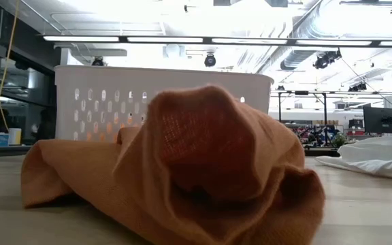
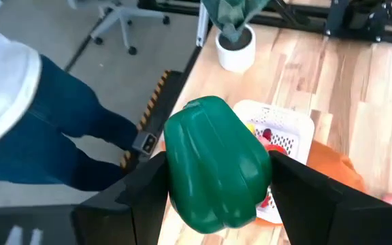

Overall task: Pick and placing Produce into tupperware
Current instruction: Put the green bell pepper into the white basket

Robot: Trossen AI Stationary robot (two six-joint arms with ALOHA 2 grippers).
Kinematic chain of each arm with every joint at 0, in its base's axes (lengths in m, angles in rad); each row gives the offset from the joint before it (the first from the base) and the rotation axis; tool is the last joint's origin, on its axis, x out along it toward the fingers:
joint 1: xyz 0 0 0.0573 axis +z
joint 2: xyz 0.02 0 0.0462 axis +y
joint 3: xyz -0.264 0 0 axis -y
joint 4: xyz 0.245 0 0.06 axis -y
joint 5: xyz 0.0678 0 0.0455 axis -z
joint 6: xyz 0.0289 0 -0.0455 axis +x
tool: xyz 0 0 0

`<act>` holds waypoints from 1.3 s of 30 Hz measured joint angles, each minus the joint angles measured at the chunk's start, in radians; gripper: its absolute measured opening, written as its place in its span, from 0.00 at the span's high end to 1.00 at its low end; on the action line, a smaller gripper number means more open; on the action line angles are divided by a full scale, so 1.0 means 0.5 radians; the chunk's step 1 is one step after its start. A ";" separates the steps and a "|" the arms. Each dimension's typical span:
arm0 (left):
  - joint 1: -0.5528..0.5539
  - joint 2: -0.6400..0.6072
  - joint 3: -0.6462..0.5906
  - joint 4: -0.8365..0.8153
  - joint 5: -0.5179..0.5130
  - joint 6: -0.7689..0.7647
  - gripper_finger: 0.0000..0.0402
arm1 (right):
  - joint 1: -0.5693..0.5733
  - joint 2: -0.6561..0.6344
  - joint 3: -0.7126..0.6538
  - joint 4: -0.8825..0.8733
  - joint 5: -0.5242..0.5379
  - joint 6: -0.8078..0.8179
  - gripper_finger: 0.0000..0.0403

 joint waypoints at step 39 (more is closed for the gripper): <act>0.000 -0.618 0.001 -0.289 -0.177 0.020 0.72 | 0.230 0.797 -0.001 0.065 0.781 0.674 0.46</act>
